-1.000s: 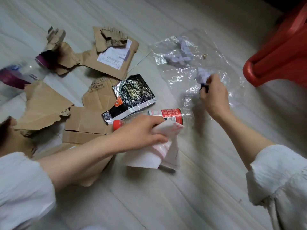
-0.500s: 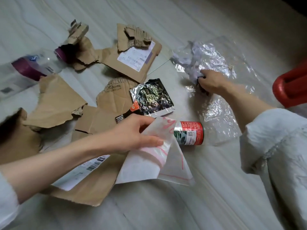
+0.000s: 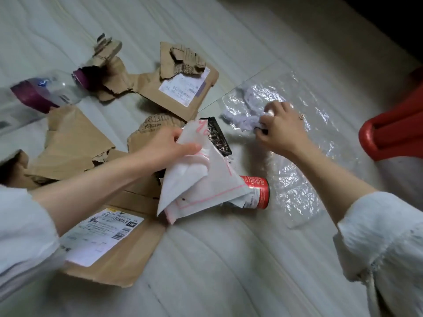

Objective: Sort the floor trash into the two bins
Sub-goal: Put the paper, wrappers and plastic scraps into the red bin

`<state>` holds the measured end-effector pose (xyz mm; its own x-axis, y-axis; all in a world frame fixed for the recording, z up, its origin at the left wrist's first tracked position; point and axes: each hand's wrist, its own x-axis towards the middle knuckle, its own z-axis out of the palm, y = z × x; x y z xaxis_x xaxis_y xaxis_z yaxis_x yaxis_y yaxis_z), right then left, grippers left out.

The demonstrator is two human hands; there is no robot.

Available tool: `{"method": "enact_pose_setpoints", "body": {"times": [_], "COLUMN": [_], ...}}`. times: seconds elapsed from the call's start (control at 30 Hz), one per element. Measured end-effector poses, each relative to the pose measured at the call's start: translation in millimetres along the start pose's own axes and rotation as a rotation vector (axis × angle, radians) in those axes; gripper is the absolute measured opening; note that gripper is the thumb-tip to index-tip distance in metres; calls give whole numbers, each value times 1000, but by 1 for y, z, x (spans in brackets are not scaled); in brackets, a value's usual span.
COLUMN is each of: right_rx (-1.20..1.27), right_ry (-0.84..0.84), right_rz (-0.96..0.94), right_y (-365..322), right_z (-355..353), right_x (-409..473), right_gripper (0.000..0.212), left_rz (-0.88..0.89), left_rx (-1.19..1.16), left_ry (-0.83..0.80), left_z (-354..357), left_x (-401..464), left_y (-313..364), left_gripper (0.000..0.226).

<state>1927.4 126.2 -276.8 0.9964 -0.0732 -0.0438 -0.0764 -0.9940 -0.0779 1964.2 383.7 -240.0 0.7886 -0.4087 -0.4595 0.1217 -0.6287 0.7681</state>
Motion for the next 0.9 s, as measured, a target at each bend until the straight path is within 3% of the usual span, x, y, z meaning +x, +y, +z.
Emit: {"method": "enact_pose_setpoints", "body": {"times": [0.07,0.13,0.23,0.37,0.43,0.53,0.63,0.7,0.83,0.9], "right_rx": [17,93,154,249,419,512,273,228,238,210], "right_ry": [-169,-263,-140,32,141,270,225,183,-94,-80], "right_rz": [-27,6,49,51,244,521,552,540,483,468], "right_y": [-1,-4,-12,-14,-5,26,56,68,75,70], "right_z": [8,18,24,16,8,0,-1,1,8,12], "right_x": [14,21,16,2,1,5,6,8,10,5], "right_gripper": [33,25,20,20,30,34,21,21,9,10], "left_rz": [18,22,10,41,53,24,15,57,100,91], "left_rx": [320,494,509,507,502,551,605,702,807,816], "left_ry": [42,11,-18,29,46,39,72,93,95,92], "left_z": [6,14,25,29,32,36,39,40,42,41], "left_x": [16,25,29,32,35,41,39,35,32,33], "left_y": [-7,-16,-26,-30,-32,-37,-34,-34,-30,-29], "left_gripper": [8,23,29,9,10,44,58,57,51,53]}}
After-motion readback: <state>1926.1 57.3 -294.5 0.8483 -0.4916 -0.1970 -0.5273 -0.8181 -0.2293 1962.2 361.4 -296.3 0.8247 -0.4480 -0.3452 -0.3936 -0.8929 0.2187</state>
